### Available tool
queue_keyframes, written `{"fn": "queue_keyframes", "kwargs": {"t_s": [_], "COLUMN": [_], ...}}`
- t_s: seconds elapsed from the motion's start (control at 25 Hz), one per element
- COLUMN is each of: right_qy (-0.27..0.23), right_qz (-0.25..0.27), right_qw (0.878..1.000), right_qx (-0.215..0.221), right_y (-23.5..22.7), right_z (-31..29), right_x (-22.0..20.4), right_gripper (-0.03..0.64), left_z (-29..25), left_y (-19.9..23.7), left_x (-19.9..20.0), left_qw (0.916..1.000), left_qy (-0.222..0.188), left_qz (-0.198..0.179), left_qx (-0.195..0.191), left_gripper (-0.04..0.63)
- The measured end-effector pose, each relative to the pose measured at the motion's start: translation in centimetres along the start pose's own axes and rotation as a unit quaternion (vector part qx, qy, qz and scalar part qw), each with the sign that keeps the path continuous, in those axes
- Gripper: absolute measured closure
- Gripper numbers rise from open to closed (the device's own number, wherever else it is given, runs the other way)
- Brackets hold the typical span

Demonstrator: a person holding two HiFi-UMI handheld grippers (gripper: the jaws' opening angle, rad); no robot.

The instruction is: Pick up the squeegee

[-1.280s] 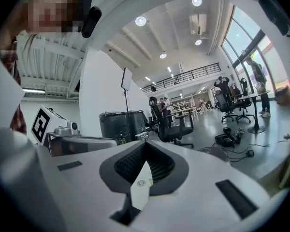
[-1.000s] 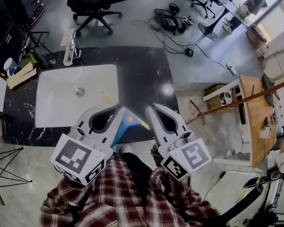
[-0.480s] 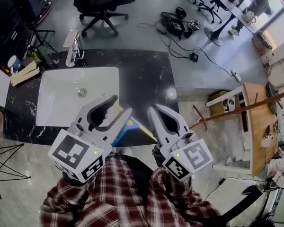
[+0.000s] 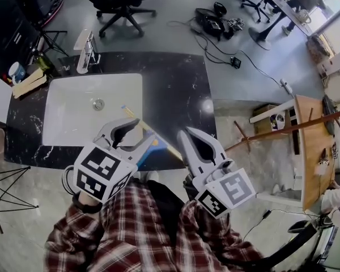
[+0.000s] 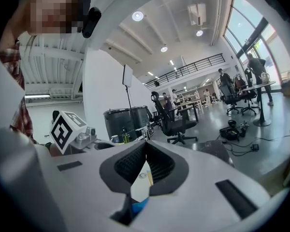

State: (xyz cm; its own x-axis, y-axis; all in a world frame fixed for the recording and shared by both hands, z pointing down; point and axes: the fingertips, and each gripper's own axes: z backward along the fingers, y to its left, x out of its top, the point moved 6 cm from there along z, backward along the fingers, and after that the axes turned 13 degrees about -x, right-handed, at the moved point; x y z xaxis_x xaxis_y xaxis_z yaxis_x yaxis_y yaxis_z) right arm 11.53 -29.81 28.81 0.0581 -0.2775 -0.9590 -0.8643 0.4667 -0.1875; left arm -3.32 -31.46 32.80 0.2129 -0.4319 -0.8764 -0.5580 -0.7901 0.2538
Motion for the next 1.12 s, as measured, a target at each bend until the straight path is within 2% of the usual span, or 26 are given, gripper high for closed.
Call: {"fn": "queue_keyframes", "kwargs": {"t_s": [0.2,0.4,0.6,0.8,1.12], "right_qy": [0.019,0.036,0.043,0.045,0.049], "right_qz": [-0.019,-0.038,-0.054,-0.063,-0.073], "right_qw": [1.000,0.999,0.997,0.997,0.996], "right_qx": [-0.003,-0.012,-0.018,-0.019,-0.011], "right_y": [-0.6,-1.5,-2.2,-3.0,-3.3], "right_z": [0.1,0.5,1.1,1.2,1.2], "right_x": [-2.1,-3.8,-4.9,-5.4,-6.0], "right_gripper": [0.604,0.604,0.604,0.604,0.604], "left_z": [-2.2,-4.5,-5.9,-7.2,-8.2], "left_y": [0.6,0.6,0.3,0.3,0.3], "left_x": [-3.7,-7.8,-11.3,-13.1,-14.2], "left_qw": [0.9974,0.9896,0.9799,0.9692,0.9570], "left_qy": [0.062,0.131,0.189,0.238,0.285], "left_qz": [0.036,0.059,0.064,0.062,0.046], "left_qx": [-0.005,-0.010,-0.005,0.002,0.025], "left_gripper": [0.416,0.416,0.416,0.416,0.417]}}
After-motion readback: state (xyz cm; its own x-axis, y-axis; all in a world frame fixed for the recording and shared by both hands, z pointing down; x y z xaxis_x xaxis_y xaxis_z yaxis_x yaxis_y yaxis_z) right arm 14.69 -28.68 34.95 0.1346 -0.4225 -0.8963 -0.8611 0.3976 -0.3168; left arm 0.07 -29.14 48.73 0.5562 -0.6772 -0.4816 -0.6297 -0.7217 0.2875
